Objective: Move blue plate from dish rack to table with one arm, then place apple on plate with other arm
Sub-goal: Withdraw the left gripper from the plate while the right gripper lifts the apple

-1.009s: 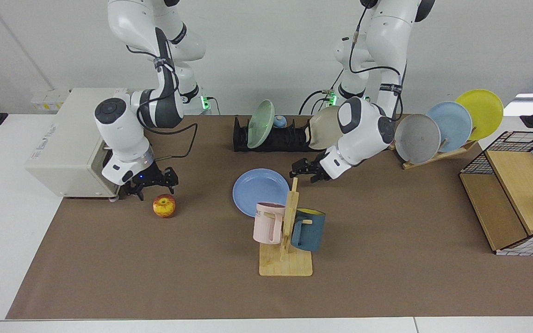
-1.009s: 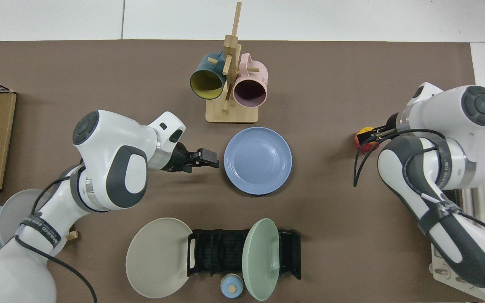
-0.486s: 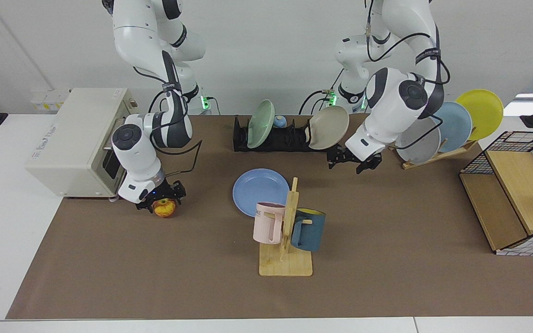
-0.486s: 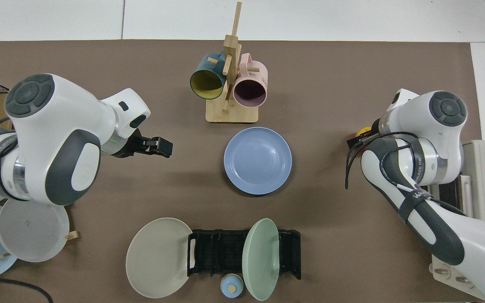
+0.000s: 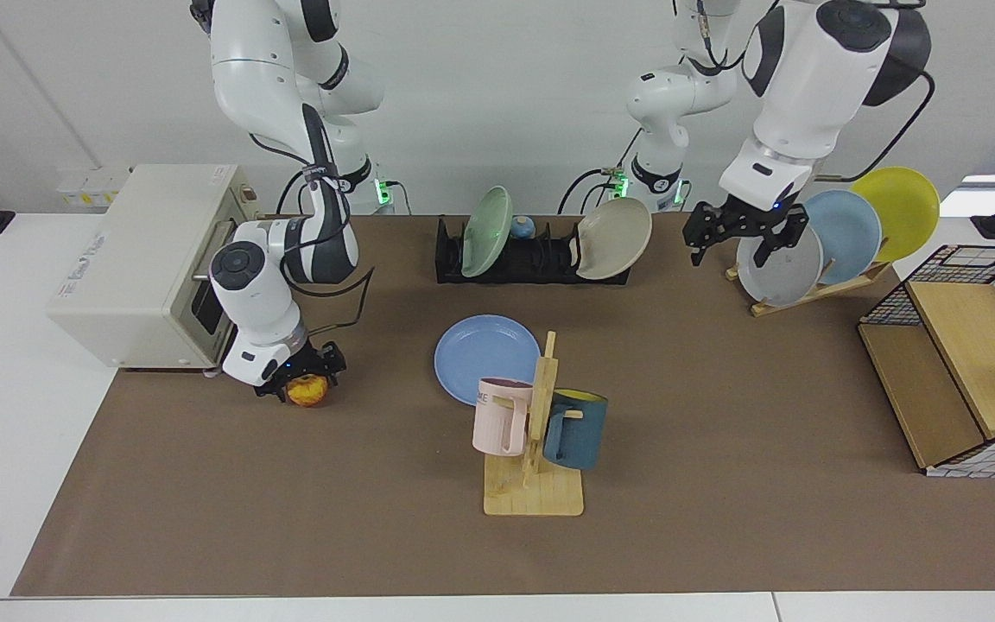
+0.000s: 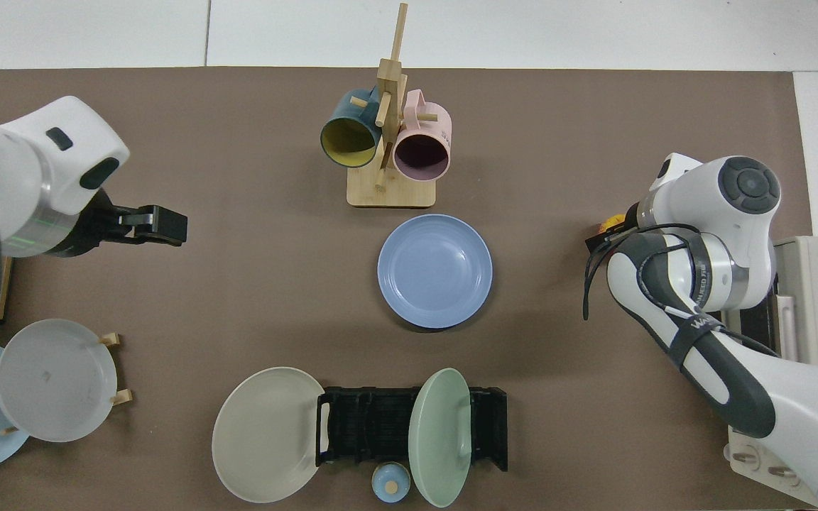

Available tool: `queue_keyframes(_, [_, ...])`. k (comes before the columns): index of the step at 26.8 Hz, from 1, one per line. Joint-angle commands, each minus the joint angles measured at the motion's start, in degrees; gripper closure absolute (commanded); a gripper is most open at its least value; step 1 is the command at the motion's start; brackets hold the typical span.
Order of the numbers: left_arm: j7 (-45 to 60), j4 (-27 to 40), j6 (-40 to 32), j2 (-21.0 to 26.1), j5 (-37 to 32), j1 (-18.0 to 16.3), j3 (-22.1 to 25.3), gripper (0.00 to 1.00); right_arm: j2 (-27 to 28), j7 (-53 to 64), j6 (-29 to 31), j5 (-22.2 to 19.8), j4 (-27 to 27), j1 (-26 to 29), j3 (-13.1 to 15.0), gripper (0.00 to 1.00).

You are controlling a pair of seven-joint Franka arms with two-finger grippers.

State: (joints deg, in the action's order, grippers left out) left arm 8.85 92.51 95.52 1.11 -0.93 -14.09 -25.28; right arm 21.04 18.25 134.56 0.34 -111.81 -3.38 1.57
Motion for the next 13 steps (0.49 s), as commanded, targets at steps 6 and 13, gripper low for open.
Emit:
queue_keyframes(6, [3.72,-6.29,-9.13,-0.05,-2.23,-2.69,-0.12,0.0,0.31,2.76,0.17,-0.43,0.71,1.1,-0.25,1.0])
queue_keyframes(13, [3.11,-5.67,-8.95,-0.14,-1.27,-3.04,-0.3,0.0,-2.49,1.18,-6.24,0.72,4.05,0.31,-0.34,1.0])
